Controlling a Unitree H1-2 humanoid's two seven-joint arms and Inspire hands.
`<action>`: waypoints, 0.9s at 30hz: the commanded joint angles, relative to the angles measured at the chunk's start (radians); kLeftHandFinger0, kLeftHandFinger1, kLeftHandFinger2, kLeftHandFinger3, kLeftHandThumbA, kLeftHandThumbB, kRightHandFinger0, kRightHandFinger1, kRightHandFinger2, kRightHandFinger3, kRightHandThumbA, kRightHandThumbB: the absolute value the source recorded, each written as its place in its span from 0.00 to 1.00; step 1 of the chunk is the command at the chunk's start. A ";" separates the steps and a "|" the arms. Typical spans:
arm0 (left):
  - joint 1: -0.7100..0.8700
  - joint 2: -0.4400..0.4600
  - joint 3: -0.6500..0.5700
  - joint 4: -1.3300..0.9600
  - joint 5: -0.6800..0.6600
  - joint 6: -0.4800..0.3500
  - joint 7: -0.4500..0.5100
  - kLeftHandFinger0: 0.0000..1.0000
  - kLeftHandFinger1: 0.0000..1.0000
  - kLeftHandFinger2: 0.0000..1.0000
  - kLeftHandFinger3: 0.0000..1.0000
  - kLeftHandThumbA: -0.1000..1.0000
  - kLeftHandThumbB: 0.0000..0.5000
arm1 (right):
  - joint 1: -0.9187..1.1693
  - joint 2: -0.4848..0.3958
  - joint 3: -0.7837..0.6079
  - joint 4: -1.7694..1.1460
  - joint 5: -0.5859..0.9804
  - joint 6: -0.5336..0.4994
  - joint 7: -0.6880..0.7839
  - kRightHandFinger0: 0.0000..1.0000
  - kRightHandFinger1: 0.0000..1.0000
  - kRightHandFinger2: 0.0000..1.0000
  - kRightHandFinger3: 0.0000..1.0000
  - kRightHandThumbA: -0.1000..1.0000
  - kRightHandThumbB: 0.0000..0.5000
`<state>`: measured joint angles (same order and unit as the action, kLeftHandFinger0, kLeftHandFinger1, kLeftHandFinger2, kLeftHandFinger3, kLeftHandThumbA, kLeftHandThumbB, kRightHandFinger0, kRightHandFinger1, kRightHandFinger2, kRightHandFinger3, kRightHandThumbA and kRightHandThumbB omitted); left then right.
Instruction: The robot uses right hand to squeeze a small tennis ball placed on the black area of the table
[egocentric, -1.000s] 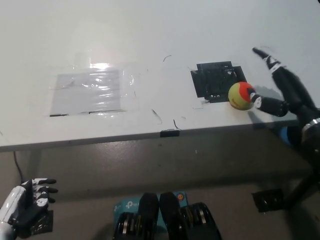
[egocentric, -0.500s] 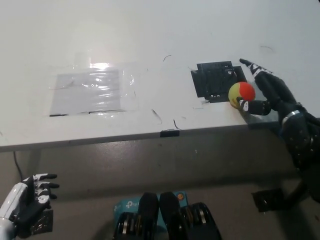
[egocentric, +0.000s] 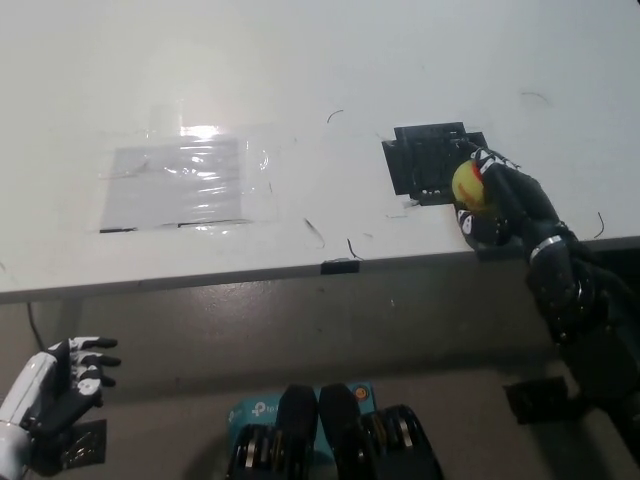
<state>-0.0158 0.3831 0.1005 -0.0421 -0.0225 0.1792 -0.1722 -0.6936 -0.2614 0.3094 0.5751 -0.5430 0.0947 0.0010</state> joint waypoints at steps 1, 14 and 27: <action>-0.020 0.030 -0.002 -0.023 0.014 -0.004 -0.011 0.43 0.51 0.59 0.68 0.30 0.00 | -0.039 0.004 0.004 0.055 0.017 -0.061 0.005 1.00 1.00 1.00 1.00 0.44 0.79; -0.052 0.037 0.004 -0.006 0.013 -0.023 -0.024 0.39 0.49 0.59 0.68 0.30 0.00 | -0.041 -0.100 0.242 0.173 -0.132 -0.135 0.103 0.13 0.36 0.56 1.00 0.00 0.00; -0.066 0.035 0.016 -0.014 0.011 -0.022 -0.021 0.41 0.50 0.61 0.66 0.28 0.00 | -0.040 -0.119 0.297 0.272 -0.219 -0.274 -0.269 0.00 0.16 0.41 0.30 0.00 0.06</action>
<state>-0.0601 0.3857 0.1052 -0.0391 -0.0101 0.1790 -0.1874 -0.7869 -0.3714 0.6021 0.7666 -0.7229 -0.0779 -0.1349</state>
